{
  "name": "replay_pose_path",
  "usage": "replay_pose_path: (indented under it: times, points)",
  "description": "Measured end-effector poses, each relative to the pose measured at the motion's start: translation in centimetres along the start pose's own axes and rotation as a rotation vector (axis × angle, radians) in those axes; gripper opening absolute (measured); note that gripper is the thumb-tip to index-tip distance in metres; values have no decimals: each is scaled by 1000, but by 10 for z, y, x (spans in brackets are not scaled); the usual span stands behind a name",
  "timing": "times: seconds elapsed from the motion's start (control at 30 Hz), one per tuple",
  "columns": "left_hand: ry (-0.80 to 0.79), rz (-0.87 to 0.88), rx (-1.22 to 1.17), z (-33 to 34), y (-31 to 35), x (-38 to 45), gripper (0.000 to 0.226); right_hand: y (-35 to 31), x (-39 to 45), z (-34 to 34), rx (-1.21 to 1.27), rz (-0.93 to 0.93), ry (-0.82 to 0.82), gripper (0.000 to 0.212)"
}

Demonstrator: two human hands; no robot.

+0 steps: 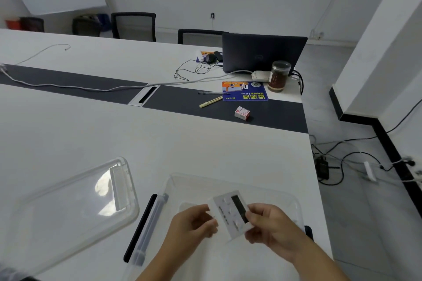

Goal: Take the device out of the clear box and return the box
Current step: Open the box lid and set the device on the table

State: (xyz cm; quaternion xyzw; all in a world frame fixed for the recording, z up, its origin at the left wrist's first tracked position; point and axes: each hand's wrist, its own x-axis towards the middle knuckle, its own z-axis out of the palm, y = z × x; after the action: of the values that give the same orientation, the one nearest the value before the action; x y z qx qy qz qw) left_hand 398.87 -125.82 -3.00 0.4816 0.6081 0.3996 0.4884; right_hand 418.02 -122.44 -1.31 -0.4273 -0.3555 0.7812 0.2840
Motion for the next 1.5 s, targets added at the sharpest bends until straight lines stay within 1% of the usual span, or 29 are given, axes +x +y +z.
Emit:
replay_pose_path:
  times: [0.03, 0.07, 0.13, 0.17, 0.23, 0.27, 0.3, 0.37, 0.43, 0.5, 0.57, 0.6, 0.67, 0.73, 0.77, 0.83, 0.9, 0.97, 1.03, 1.07, 1.1, 1.17, 1.23, 1.27, 1.33, 1.37, 1.43, 1.5]
  points:
    - [50, 54, 87, -2, 1, 2, 29, -7, -2, -2, -10, -9, 20, 17]
    - [116, 105, 146, -6, 4, 6, 27, -16, -3, -4, -21, -34, 44, 16]
    - [257, 224, 222, -18, 13, 14, 29, -42, -3, -13, -28, -122, 116, 34]
    - [315, 278, 280, -26, 19, 19, 31, -56, -3, -17, -52, -173, 164, 33]
    - [396, 346, 439, -42, 26, 32, 33, -84, 6, -25, -130, -238, 281, 5]
    - [412, 345, 515, -48, 27, 42, 32, -94, 16, -30, -177, -247, 356, 6]
    - [401, 323, 570, -53, 27, 52, 30, -103, 29, -33, -232, -243, 428, 11]
    - [321, 272, 583, -58, 24, 70, 28, -111, 63, -38, -337, -224, 573, 13]
    - [209, 206, 439, -62, 17, 83, 25, -112, 102, -43, -381, -188, 679, 7]
    - [102, 110, 257, -67, 10, 92, 18, -111, 140, -46, -358, -131, 771, 7]
    - [38, 73, 200, -72, 3, 95, 25, -109, 171, -46, -316, -75, 827, 8]
    - [15, 51, 189, -74, -2, 98, 28, -109, 185, -46, -308, -53, 850, 5]
    - [-42, -4, 151, -78, -7, 100, 21, -107, 210, -46, -308, -42, 899, 11]
    - [-98, -40, 92, -80, -9, 102, 10, -107, 230, -46, -317, -56, 943, 12]
    - [-120, -44, 68, -80, -9, 103, 8, -108, 238, -47, -326, -56, 963, 12]
    - [-159, -67, -2, -81, -12, 106, 7, -107, 254, -46, -329, -55, 985, 15]
    - [-188, -78, -55, -82, -14, 109, 7, -106, 268, -46, -319, -51, 985, 25]
    - [-194, -77, -83, -83, -17, 111, 8, -103, 278, -44, -309, -39, 986, 27]
    - [-182, -78, -110, -83, -19, 113, 6, -104, 286, -42, -317, -27, 983, 23]
    - [-179, -76, -120, -84, -18, 114, 3, -105, 290, -41, -337, -26, 978, 16]
    - [-177, -71, -117, -84, -19, 114, 8, -106, 293, -41, -373, -28, 977, 9]
    - [-168, -65, -110, -84, -20, 116, 13, -107, 298, -41, -472, -31, 965, 16]
    - [-160, -48, -90, -84, -21, 117, 13, -105, 299, -41, -580, -27, 941, 29]
    - [-155, -41, -82, -84, -21, 117, 13, -104, 297, -40, -619, -19, 934, 35]
    - [-144, -32, -79, -83, -20, 115, 12, -100, 291, -36, -658, -16, 952, 41]
    - [-131, -28, -83, -83, -19, 114, 12, -96, 287, -33, -663, -18, 964, 42]
    - [-55, -5, -117, -85, -14, 110, 11, -87, 276, -20, -660, -26, 963, 43]
    - [94, 27, -161, -92, -10, 106, 10, -78, 266, 1, -703, -32, 901, 43]
